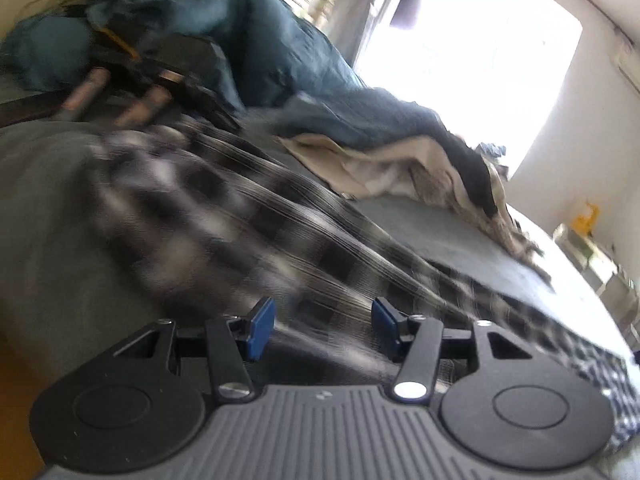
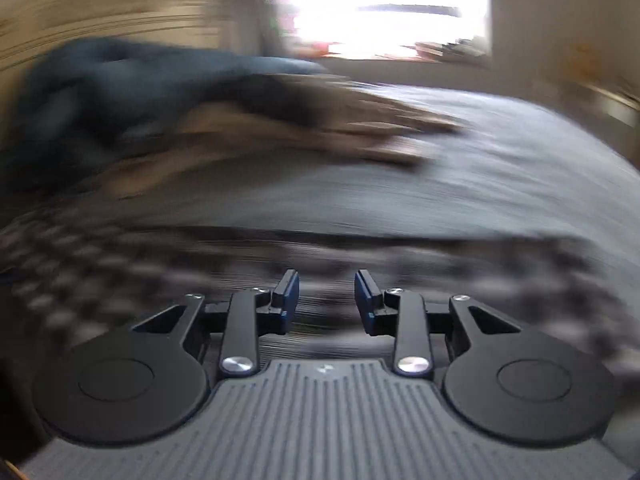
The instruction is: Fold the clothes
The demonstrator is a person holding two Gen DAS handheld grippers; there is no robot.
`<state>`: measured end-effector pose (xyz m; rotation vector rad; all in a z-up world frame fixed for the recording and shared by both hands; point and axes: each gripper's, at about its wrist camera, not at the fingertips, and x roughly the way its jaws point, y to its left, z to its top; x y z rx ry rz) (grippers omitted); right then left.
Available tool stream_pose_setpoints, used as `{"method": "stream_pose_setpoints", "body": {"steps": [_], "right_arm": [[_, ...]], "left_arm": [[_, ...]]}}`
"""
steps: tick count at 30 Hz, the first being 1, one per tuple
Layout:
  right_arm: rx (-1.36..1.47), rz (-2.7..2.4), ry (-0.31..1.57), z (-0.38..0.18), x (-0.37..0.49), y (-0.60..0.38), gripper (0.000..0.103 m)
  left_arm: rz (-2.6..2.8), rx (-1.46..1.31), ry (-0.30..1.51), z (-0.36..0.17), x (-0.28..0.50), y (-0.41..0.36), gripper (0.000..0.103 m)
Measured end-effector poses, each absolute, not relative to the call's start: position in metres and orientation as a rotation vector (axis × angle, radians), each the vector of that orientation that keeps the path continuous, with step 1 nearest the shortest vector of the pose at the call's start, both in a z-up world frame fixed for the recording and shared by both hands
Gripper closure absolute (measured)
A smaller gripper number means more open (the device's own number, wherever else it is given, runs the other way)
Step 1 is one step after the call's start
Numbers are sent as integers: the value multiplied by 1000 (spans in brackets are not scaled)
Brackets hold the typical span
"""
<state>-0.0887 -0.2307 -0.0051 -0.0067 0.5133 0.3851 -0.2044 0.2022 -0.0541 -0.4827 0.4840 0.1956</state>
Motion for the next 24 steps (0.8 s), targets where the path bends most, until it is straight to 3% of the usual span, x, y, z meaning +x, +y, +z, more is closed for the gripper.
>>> {"method": "stream_pose_setpoints", "body": {"steps": [3, 11, 17, 24], "right_arm": [[-56, 563, 527, -5, -87, -147, 63], [-125, 845, 571, -10, -87, 7, 60], [-222, 836, 553, -28, -85, 59, 60], [-107, 755, 700, -65, -56, 55, 60]], "left_arm": [[239, -549, 443, -56, -226, 225, 47], [354, -715, 398, -70, -244, 310, 46], [345, -787, 363, -77, -222, 360, 46], [323, -812, 371, -84, -186, 381, 49]]}}
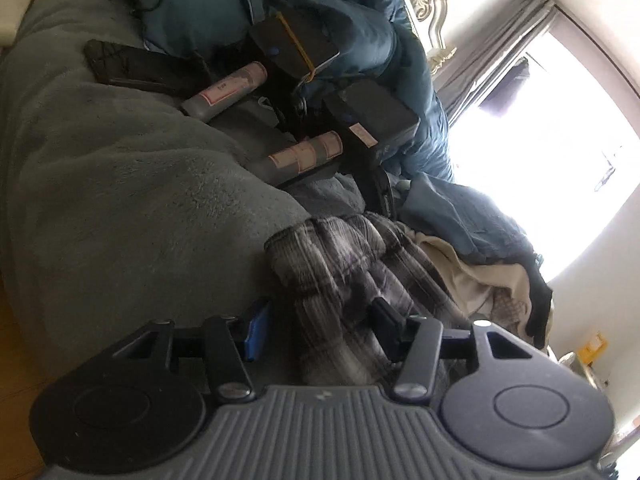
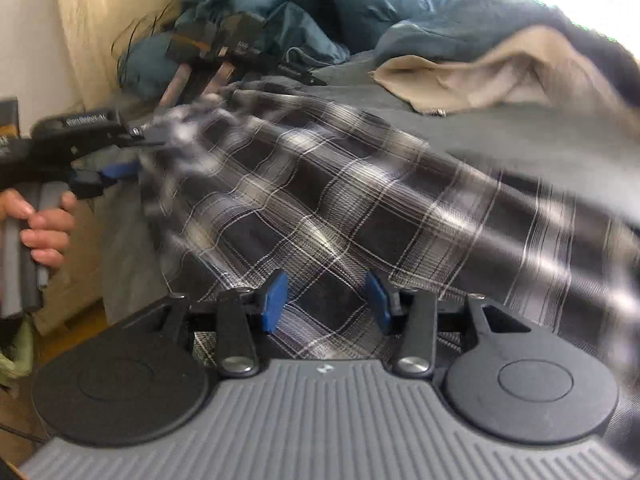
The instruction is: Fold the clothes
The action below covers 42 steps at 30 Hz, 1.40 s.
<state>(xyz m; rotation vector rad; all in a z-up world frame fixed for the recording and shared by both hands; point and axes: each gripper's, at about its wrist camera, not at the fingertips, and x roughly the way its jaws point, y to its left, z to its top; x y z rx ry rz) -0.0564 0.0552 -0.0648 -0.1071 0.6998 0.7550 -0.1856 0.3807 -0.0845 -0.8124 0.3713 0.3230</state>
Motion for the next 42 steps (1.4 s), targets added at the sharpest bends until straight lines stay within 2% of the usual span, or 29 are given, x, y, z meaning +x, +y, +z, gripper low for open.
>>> {"method": "stream_pose_setpoints", "body": {"steps": [3, 4, 5, 8, 11, 16, 21, 26, 31, 36, 38, 42], "right_arm": [[-92, 758, 700, -65, -58, 52, 60], [-92, 755, 699, -65, -59, 52, 60], [-91, 754, 699, -66, -59, 52, 60], [-78, 756, 704, -66, -59, 51, 60], [-34, 764, 718, -65, -53, 49, 60], [107, 741, 697, -49, -45, 17, 59], [273, 670, 667, -36, -46, -47, 59], [423, 575, 658, -38, -56, -111, 59], [523, 481, 676, -55, -70, -156, 59], [548, 423, 687, -64, -75, -172, 59], [539, 437, 672, -58, -72, -170, 59], [506, 514, 633, -39, -58, -152, 57]], "left_arm": [[337, -817, 367, -86, -175, 383, 61], [343, -817, 371, -87, -172, 384, 70], [353, -814, 375, -87, -170, 383, 75], [382, -787, 348, -82, -168, 375, 82], [392, -740, 261, -68, -173, 359, 84], [344, -541, 174, -30, -169, 311, 85], [161, -244, 152, -2, -165, 229, 85], [-27, -62, 198, -6, -168, 156, 85], [-210, 139, 283, -37, -181, 90, 85], [-270, 298, 376, -73, -199, 60, 79], [-308, 294, 373, -71, -210, 67, 65], [-383, 210, 363, -52, -227, 82, 57]]}}
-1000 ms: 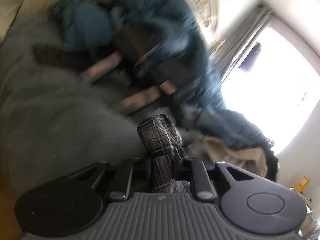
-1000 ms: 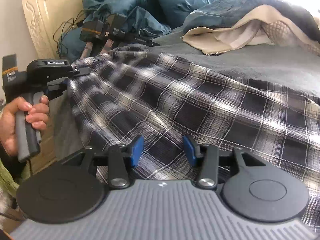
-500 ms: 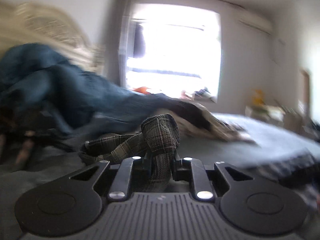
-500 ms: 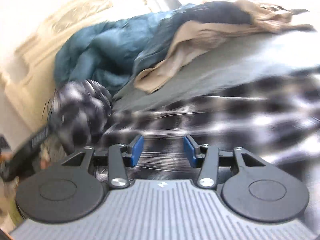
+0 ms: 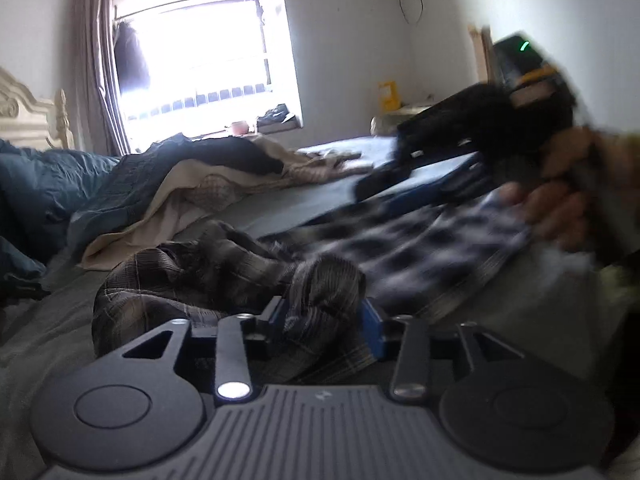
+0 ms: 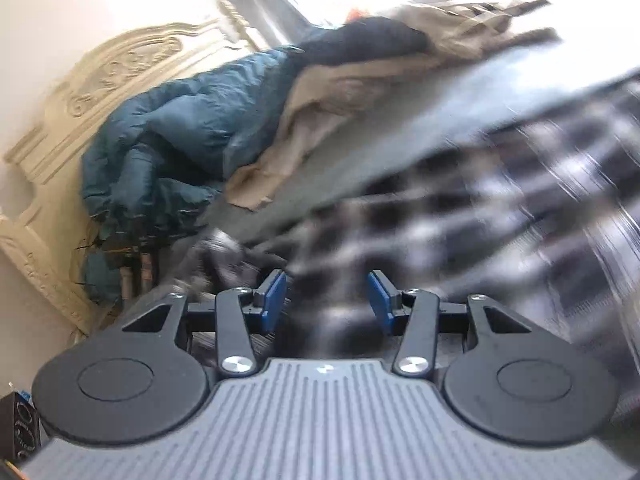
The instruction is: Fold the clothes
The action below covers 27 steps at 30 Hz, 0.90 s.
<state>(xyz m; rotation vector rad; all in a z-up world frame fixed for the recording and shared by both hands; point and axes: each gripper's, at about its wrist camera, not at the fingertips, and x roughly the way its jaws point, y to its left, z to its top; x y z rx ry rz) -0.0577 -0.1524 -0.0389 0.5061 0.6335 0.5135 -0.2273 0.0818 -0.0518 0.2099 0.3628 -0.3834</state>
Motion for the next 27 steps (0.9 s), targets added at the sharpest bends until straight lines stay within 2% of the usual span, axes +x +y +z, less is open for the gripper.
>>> {"method": "stream_pose_setpoints", "body": {"steps": [6, 7, 11, 18, 19, 21, 23, 24, 27], "right_arm": [[486, 643, 615, -21, -35, -117, 55], [483, 672, 626, -19, -30, -110, 53], [373, 752, 698, -17, -2, -79, 31], [125, 785, 722, -25, 8, -39, 28], [71, 777, 704, -26, 2, -34, 30], [-19, 752, 668, -29, -10, -26, 45], [-72, 724, 642, -30, -18, -20, 73], [-78, 718, 640, -31, -21, -19, 81], [-89, 707, 630, -31, -26, -17, 89]], "left_arm": [[-346, -18, 430, -15, -196, 115, 52], [-339, -32, 443, -15, -191, 119, 52], [-314, -84, 485, -19, -179, 131, 52], [-308, -59, 502, -39, -201, 138, 52], [-303, -65, 507, -43, -202, 141, 52], [-302, -93, 509, -47, -202, 147, 52], [-301, -115, 508, -48, -202, 153, 52], [-299, -124, 504, -49, -202, 155, 52], [-297, -150, 505, -50, -200, 161, 52]]}}
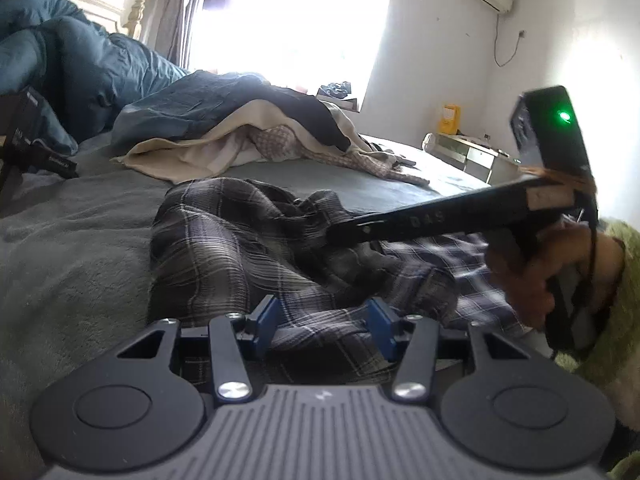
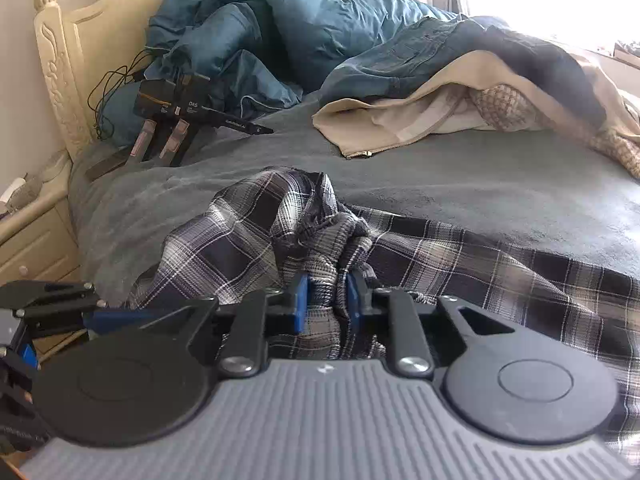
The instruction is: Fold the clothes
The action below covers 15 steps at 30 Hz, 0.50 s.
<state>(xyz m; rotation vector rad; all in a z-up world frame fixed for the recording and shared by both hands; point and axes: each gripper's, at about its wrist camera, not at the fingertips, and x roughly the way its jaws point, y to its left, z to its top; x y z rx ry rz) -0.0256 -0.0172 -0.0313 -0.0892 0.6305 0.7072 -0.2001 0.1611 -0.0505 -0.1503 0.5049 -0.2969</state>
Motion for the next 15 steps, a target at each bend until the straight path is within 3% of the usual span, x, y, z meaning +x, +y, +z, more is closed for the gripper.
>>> {"method": "stream_pose_setpoints", "body": {"steps": [3, 9, 15], "right_arm": [[40, 719, 659, -20, -23, -27, 93], [802, 832, 880, -16, -5, -89, 94], [704, 652, 950, -49, -7, -104, 94]], "left_arm": [[-293, -166, 502, -51, -199, 166, 52], [-299, -193, 491, -48, -205, 180, 52], [-299, -194, 490, -43, -206, 181, 52]]}}
